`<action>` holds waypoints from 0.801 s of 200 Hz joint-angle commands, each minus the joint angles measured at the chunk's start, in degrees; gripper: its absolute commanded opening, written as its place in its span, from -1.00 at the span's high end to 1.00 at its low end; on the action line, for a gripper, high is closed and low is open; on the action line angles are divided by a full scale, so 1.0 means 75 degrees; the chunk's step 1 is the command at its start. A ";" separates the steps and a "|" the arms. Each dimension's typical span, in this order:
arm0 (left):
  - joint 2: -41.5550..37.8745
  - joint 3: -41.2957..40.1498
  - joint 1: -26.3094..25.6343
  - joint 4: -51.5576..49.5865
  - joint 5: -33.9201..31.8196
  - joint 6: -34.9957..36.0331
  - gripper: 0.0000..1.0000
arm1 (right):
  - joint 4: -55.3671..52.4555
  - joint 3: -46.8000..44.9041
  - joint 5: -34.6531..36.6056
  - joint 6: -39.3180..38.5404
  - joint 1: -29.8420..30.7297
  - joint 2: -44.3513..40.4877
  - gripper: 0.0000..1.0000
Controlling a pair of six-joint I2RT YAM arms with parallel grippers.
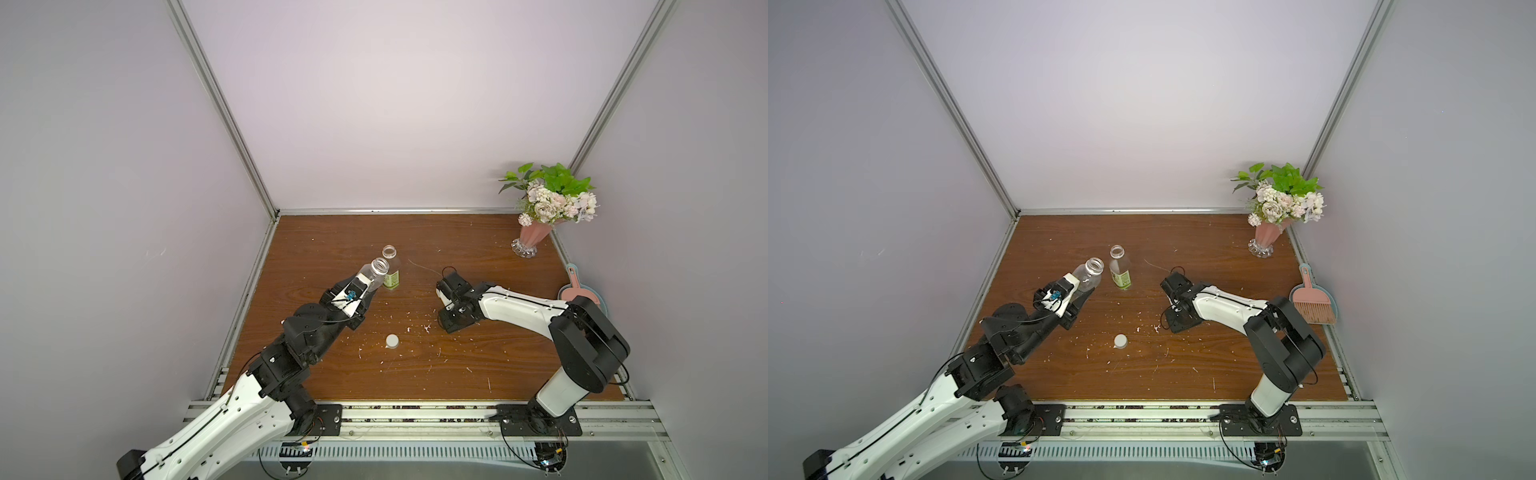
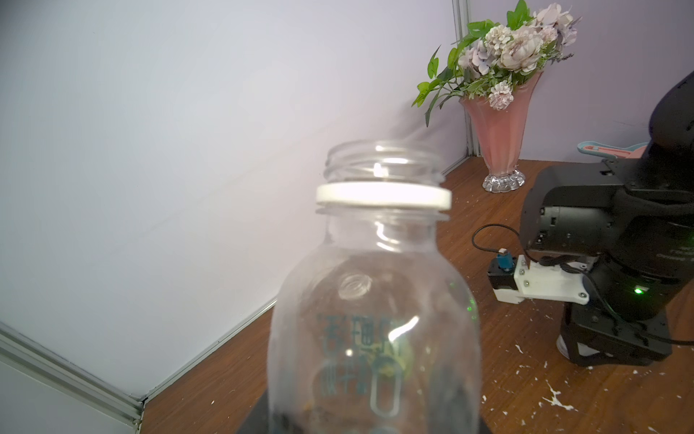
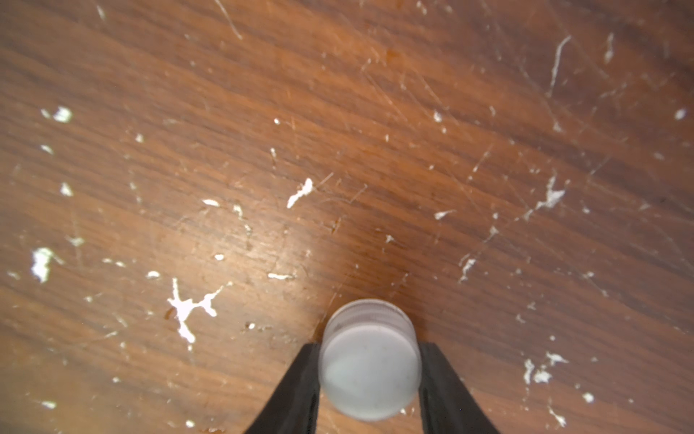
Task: Screw on the bottle caps
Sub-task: Screw the bottle cap onto the plastic bottle.
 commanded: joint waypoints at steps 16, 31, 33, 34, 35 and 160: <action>0.0051 0.0032 0.0087 0.0066 0.0247 -0.0154 0.99 | 0.0199 -0.0006 0.0003 -0.0200 -0.0049 -0.0774 0.86; 0.0213 0.0138 0.0087 -0.0121 0.0571 -0.0230 0.99 | 0.0468 -0.0021 -0.0278 -0.0444 -0.0085 -0.1403 0.89; 0.0241 0.0159 0.0093 -0.0152 0.0611 -0.0239 0.99 | 0.0506 -0.0022 -0.0351 -0.0481 -0.0093 -0.1495 0.89; 0.0253 0.0170 0.0096 -0.0161 0.0642 -0.0247 0.99 | 0.0528 -0.0020 -0.0393 -0.0493 -0.0106 -0.1538 0.89; 0.0271 0.0182 0.0092 -0.0171 0.0674 -0.0250 0.99 | 0.0550 -0.0013 -0.0414 -0.0522 -0.0107 -0.1583 0.90; 0.2152 0.1574 0.0029 -0.1142 0.3296 0.0081 0.99 | -0.0370 0.2617 -0.2903 -0.3012 -0.0652 -0.4346 0.89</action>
